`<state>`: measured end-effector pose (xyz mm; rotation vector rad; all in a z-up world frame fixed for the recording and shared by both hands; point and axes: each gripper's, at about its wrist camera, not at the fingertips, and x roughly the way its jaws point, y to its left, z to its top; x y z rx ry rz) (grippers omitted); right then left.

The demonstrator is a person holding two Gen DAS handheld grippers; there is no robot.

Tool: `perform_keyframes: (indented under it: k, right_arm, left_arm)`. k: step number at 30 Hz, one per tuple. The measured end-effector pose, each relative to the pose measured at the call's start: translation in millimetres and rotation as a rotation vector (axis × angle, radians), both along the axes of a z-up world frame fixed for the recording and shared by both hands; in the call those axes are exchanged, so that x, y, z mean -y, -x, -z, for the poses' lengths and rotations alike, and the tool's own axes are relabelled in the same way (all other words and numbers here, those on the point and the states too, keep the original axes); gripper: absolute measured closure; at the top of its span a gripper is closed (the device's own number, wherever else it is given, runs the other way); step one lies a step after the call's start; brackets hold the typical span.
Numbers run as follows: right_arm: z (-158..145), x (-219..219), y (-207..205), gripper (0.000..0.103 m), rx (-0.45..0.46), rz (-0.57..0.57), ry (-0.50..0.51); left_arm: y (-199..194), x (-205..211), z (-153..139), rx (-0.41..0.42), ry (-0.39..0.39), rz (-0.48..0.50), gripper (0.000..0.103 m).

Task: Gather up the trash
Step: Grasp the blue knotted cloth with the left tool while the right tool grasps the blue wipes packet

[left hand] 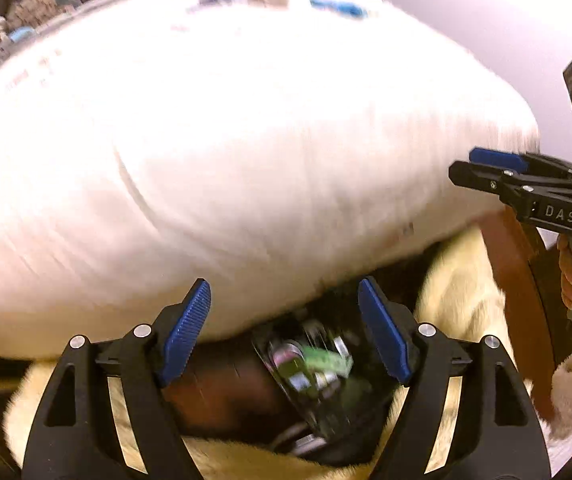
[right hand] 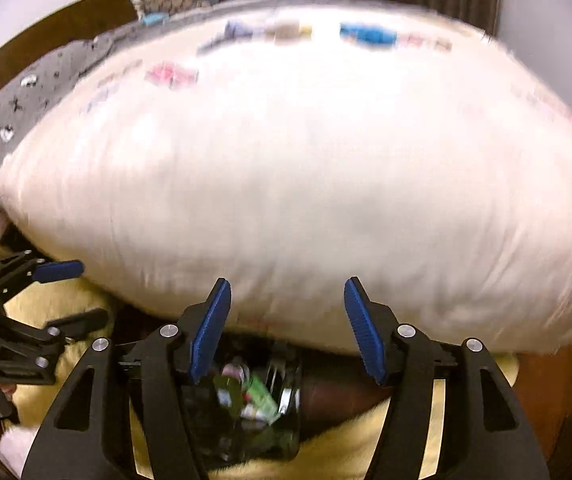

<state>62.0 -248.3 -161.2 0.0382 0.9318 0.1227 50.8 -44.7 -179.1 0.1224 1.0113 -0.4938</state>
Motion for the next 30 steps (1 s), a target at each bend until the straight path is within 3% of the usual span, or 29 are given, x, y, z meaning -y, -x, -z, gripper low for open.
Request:
perform_keyframes:
  k: [6, 12, 21, 30]
  right_arm:
    - [-25.5, 17.9, -46.2, 0.042, 0.069, 0.047, -0.009]
    - [-42.2, 31.2, -100.2, 0.042, 0.093, 0.087, 0.013]
    - [-41.5, 56.4, -181.9, 0.042, 0.074, 0.157, 0.038]
    - [-36.6, 60.1, -233.7, 0.042, 0.057, 0.151, 0.074]
  left_arm:
    - [-48.2, -5.9, -38.9, 0.105, 0.002, -0.032, 0.029]
    - [-101.6, 0.1, -51.7, 0.159, -0.009, -0.068, 0.029]
    - [-194.9, 4.8, -56.0, 0.163, -0.025, -0.115, 0.030]
    - [-268.3, 26.4, -49.7, 0.152, -0.030, -0.096, 0.030]
